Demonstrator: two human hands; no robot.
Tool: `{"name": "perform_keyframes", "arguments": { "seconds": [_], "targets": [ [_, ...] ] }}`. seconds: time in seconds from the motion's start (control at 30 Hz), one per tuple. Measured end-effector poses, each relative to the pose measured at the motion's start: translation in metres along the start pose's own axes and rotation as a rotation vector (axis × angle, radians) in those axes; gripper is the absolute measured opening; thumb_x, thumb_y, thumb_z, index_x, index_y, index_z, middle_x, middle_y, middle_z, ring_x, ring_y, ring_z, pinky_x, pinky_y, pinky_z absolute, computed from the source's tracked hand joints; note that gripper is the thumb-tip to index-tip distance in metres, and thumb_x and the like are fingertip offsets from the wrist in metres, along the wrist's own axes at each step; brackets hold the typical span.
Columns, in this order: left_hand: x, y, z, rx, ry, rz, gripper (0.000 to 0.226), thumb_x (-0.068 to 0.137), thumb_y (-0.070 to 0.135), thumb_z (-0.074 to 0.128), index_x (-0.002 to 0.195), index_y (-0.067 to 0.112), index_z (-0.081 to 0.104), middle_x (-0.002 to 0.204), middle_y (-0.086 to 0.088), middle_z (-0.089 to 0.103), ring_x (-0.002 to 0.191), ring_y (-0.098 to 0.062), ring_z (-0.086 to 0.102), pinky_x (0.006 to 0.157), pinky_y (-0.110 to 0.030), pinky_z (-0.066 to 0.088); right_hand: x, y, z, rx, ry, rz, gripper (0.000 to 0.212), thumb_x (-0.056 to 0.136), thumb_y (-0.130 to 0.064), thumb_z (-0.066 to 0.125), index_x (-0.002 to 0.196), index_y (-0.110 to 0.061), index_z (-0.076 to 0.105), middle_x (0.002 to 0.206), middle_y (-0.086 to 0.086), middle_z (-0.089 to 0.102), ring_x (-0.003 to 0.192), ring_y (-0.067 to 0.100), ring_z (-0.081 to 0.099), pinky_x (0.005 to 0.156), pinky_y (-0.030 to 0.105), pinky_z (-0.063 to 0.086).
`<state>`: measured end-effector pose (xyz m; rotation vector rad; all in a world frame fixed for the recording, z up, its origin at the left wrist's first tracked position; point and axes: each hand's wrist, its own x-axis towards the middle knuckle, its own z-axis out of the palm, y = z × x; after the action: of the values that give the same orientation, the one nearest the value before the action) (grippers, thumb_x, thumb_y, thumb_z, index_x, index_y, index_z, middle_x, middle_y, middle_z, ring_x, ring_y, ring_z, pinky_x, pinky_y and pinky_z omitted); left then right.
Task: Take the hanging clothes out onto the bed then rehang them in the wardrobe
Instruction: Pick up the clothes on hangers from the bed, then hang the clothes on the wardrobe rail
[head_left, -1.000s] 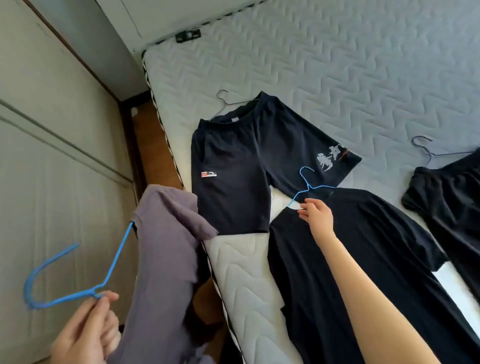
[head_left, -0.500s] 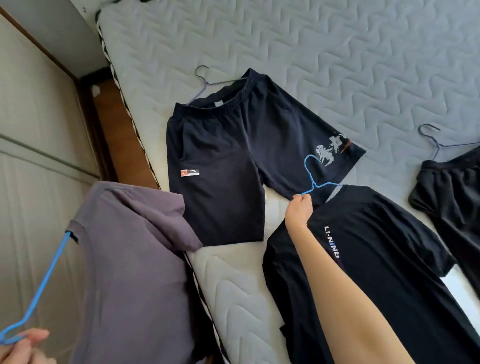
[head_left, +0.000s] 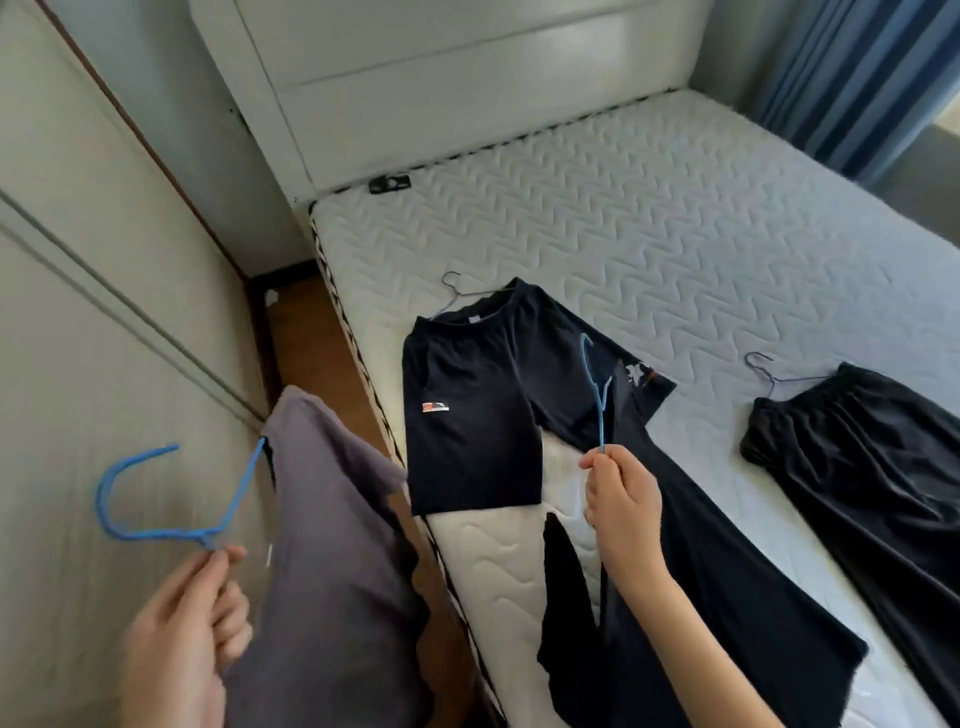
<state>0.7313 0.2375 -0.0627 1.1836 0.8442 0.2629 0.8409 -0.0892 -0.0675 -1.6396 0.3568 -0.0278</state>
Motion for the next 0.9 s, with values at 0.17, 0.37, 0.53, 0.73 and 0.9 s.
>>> {"name": "perform_keyframes", "arguments": {
  "seconds": [0.17, 0.37, 0.53, 0.73, 0.9],
  "targets": [
    [-0.077, 0.069, -0.007, -0.030, -0.028, 0.139, 0.027, 0.101, 0.010, 0.042, 0.077, 0.010, 0.056, 0.034, 0.013, 0.027, 0.027, 0.001, 0.020, 0.035, -0.010, 0.013, -0.088, -0.083, 0.005, 0.082, -0.226, -0.033, 0.023, 0.091, -0.004, 0.047, 0.068, -0.006, 0.053, 0.050, -0.002, 0.029, 0.045, 0.012, 0.022, 0.040, 0.022, 0.018],
    [-0.143, 0.112, -0.065, -0.037, -0.085, 0.280, 0.025, 0.099, 0.012, 0.047, 0.078, 0.010, 0.060, 0.040, 0.010, 0.029, 0.032, -0.003, 0.022, 0.031, -0.014, 0.019, -0.193, -0.149, 0.022, 0.092, -0.447, -0.178, 0.022, 0.091, 0.000, 0.047, 0.071, -0.001, 0.054, 0.051, 0.000, 0.027, 0.044, 0.011, 0.022, 0.037, 0.015, 0.018],
    [-0.202, 0.126, -0.117, -0.041, -0.064, 0.323, 0.025, 0.099, 0.012, 0.047, 0.078, 0.010, 0.060, 0.046, 0.010, 0.026, 0.037, -0.005, 0.020, 0.034, -0.016, 0.016, -0.266, -0.172, 0.046, 0.076, -0.668, -0.243, 0.022, 0.094, -0.001, 0.045, 0.075, 0.004, 0.056, 0.055, 0.006, 0.025, 0.044, 0.012, 0.021, 0.038, 0.018, 0.015],
    [-0.257, 0.107, -0.175, 0.009, 0.058, 0.297, 0.022, 0.098, 0.012, 0.050, 0.078, 0.011, 0.060, 0.051, 0.008, 0.023, 0.042, -0.006, 0.015, 0.040, -0.016, 0.010, -0.309, -0.164, 0.074, -0.045, -0.985, -0.167, 0.026, 0.096, -0.003, 0.044, 0.073, 0.001, 0.054, 0.055, 0.004, 0.025, 0.043, 0.011, 0.021, 0.039, 0.017, 0.015],
    [-0.286, 0.081, -0.216, -0.043, 0.281, 0.192, 0.022, 0.097, 0.011, 0.051, 0.078, 0.010, 0.062, 0.051, 0.007, 0.024, 0.041, -0.007, 0.016, 0.039, -0.015, 0.011, -0.321, -0.148, 0.109, -0.210, -1.256, -0.039, 0.029, 0.097, -0.003, 0.041, 0.072, 0.000, 0.054, 0.054, 0.000, 0.024, 0.045, 0.010, 0.019, 0.041, 0.015, 0.012]
  ]
}}
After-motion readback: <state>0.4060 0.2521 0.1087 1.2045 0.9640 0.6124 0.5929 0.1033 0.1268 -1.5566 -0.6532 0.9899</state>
